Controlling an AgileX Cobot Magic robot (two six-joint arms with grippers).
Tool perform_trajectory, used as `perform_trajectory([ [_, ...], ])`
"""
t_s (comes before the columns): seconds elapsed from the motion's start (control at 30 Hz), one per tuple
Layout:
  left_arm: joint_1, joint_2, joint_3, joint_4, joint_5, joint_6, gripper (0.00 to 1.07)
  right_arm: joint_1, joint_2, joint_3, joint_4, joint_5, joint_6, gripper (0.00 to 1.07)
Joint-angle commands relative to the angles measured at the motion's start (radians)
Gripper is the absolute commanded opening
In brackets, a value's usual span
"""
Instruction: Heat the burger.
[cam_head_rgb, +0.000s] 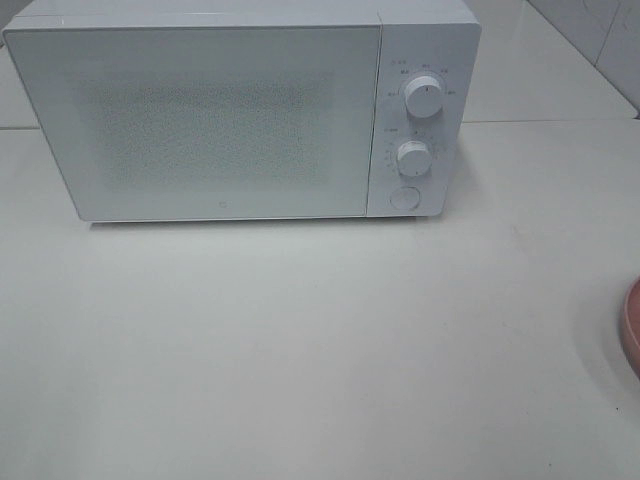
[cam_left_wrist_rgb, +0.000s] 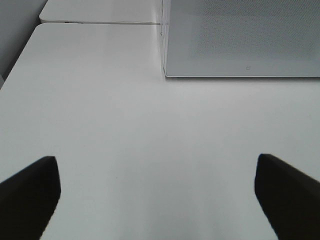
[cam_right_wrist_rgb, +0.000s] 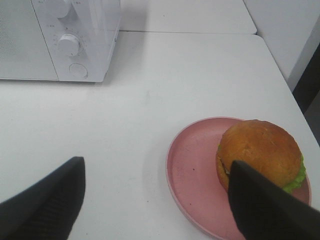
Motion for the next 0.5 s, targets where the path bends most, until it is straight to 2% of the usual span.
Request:
perform_trajectory([
  [0.03, 0.001, -0.026, 0.002, -0.007, -0.006, 0.000, 0.98, -0.003, -0.025, 0.003, 0.002, -0.014, 0.004, 0.74],
  [0.5, 0.001, -0.025, 0.002, -0.007, -0.006, 0.001, 0.98, -0.003, -0.025, 0.003, 0.002, -0.014, 0.004, 0.74],
])
